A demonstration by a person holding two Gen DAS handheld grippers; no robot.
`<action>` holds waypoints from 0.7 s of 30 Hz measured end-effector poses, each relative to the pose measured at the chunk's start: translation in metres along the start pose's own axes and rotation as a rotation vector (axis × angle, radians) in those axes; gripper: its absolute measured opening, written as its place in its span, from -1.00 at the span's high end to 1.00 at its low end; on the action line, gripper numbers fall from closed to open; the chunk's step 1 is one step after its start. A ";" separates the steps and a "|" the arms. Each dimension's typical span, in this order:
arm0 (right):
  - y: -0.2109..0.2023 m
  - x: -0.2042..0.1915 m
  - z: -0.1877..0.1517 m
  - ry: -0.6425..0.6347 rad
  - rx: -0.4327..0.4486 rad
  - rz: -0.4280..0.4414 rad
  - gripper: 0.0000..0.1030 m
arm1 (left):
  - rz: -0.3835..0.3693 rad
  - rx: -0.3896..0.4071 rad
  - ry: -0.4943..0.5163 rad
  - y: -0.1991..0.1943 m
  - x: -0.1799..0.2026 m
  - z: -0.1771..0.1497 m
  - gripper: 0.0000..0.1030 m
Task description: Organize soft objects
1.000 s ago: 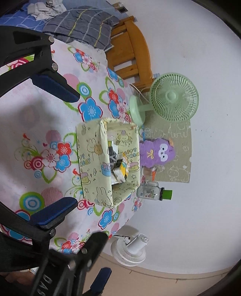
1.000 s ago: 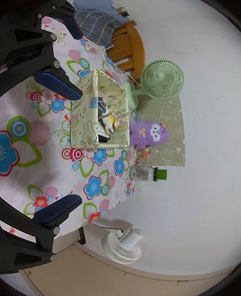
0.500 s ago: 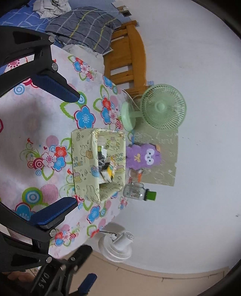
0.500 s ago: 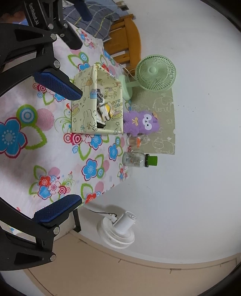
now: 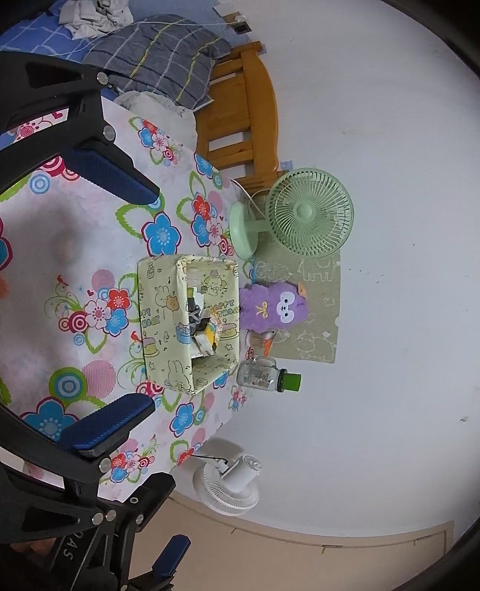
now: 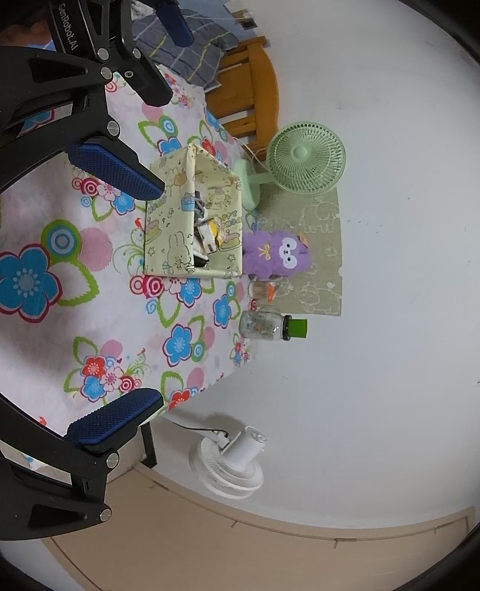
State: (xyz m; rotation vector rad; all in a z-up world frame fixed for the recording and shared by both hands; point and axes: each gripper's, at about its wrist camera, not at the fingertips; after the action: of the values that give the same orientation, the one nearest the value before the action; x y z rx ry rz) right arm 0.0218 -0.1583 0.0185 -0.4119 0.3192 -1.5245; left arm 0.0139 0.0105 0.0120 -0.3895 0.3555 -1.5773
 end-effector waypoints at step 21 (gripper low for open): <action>-0.007 0.004 0.003 0.016 0.018 0.003 -0.99 | -0.003 -0.017 -0.026 0.006 -0.001 -0.004 -0.99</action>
State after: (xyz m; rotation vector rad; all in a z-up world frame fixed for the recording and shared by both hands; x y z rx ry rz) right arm 0.0171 -0.1623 0.0241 -0.3854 0.3183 -1.5277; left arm 0.0179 0.0108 0.0055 -0.4232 0.3484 -1.5722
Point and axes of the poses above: each gripper's, at about its wrist camera, not at the fingertips, and y roughly the way its jaws point, x to its right, z to its top, and after that the axes turned 4 degrees about x, right-handed
